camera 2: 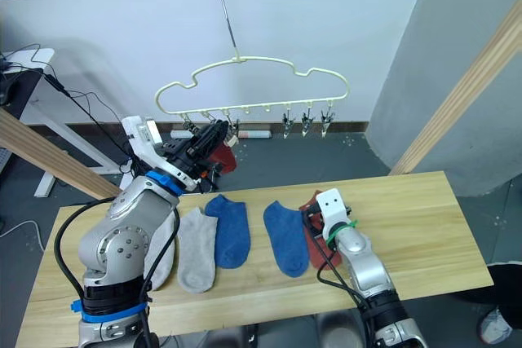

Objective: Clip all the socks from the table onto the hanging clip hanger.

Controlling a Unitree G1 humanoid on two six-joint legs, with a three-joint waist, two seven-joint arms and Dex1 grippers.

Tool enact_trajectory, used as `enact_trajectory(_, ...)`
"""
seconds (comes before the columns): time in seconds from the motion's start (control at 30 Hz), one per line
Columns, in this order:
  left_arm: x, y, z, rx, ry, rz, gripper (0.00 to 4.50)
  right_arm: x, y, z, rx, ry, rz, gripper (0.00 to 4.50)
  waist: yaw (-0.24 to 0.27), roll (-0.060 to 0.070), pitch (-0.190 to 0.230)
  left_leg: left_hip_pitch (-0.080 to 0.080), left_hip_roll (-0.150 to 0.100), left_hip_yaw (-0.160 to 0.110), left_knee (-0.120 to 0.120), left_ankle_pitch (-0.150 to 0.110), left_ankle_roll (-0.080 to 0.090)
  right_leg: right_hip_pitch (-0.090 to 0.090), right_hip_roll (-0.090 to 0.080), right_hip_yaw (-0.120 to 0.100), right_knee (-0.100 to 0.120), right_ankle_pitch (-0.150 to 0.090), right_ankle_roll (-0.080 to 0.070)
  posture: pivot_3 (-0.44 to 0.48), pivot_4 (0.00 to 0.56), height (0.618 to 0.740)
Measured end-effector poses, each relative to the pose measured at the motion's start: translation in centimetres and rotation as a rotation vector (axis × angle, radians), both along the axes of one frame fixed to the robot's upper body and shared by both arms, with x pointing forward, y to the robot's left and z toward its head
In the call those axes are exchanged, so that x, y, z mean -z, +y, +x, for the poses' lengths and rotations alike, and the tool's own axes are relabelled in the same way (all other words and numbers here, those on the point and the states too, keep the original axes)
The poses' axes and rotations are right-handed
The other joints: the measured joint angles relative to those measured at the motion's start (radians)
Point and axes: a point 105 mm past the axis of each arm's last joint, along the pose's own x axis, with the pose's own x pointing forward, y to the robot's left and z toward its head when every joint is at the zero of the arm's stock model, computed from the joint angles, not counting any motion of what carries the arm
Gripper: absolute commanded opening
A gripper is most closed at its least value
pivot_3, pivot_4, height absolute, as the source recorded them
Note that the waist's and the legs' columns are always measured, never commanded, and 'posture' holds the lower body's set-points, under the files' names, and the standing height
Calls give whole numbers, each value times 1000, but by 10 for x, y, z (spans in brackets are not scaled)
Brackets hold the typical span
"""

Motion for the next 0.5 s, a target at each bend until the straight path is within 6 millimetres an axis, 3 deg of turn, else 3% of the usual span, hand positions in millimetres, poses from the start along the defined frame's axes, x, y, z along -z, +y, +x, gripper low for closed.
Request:
enact_trajectory(0.37, -2, 0, -3, 40, 59, -67, 314, 0, 6, 0, -2, 5, 21, 133, 0, 0, 0, 0, 0, 0, 0, 0, 0, 0, 0, 0, 0, 0, 0, -216, 266, 714)
enact_trajectory(0.5, -2, 0, -3, 45, 59, -72, 314, 0, 5, 0, -3, -2, 20, 0, 1, 0, 0, 0, 0, 0, 0, 0, 0, 0, 0, 0, 0, 0, 0, -218, 265, 714)
